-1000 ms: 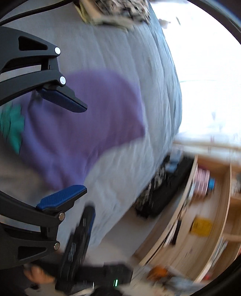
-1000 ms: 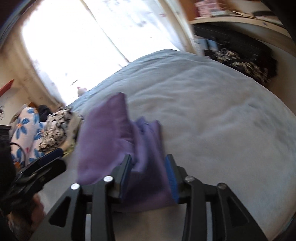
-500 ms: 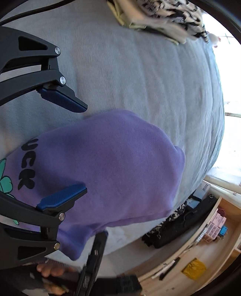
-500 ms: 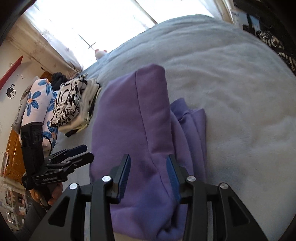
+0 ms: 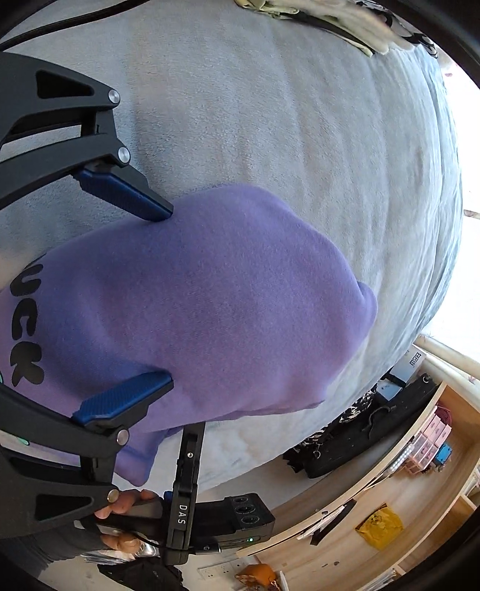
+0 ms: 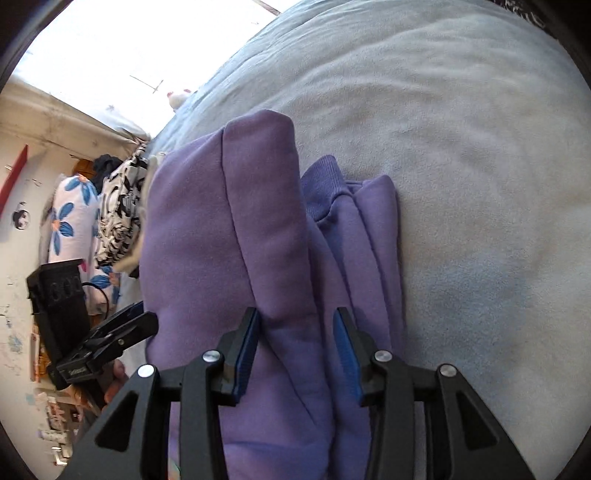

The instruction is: Fold large clothes

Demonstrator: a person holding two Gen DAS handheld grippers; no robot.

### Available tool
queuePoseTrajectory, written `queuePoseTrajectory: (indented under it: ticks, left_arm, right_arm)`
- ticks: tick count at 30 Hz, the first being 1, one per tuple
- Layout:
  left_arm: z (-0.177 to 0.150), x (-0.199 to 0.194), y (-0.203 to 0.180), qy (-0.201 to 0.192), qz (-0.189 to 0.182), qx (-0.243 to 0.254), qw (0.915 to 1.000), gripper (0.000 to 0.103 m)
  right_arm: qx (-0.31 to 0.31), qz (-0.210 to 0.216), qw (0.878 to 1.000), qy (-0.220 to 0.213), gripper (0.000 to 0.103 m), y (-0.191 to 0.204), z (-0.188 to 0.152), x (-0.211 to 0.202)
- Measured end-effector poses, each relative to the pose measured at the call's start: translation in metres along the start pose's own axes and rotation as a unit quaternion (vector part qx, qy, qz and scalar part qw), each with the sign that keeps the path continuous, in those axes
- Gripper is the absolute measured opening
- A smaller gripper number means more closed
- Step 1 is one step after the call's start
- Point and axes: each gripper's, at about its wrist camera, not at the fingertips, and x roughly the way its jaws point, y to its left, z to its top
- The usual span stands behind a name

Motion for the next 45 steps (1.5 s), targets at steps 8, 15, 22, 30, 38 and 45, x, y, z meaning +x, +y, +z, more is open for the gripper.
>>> queuePoseTrajectory:
  ticks: [8,15,22,30,38,45]
  left_arm:
    - [0.003,0.002,0.000,0.005,0.003,-0.012,0.9999,0.086]
    - [0.009,0.007,-0.027,0.006,0.045,0.019,0.9988,0.086]
    - [0.012,0.022,-0.090,-0.005,0.120,0.095,0.9882,0.086]
    - [0.008,0.061,-0.116,-0.010,0.213,0.141,0.9668,0.095]
    - [0.011,0.047,-0.106,-0.003,0.183,0.117,0.9760,0.096]
    - [0.015,0.046,-0.100,0.004,0.170,0.109,0.9794,0.096]
  right_arm:
    - [0.008,0.072,0.997,-0.001,0.040,-0.008,0.009,0.014]
    - [-0.052,0.010,0.996,-0.074,0.012,0.009,-0.006,-0.029]
    - [-0.046,-0.043,0.991,-0.121,0.012,-0.005,-0.030,-0.073]
    - [0.031,-0.063,0.995,-0.078,0.020,-0.047,-0.028,-0.009]
    - [-0.008,-0.124,0.988,-0.094,0.029,-0.014,-0.007,-0.041]
    - [-0.037,-0.103,0.981,-0.158,0.029,0.022,0.031,-0.053]
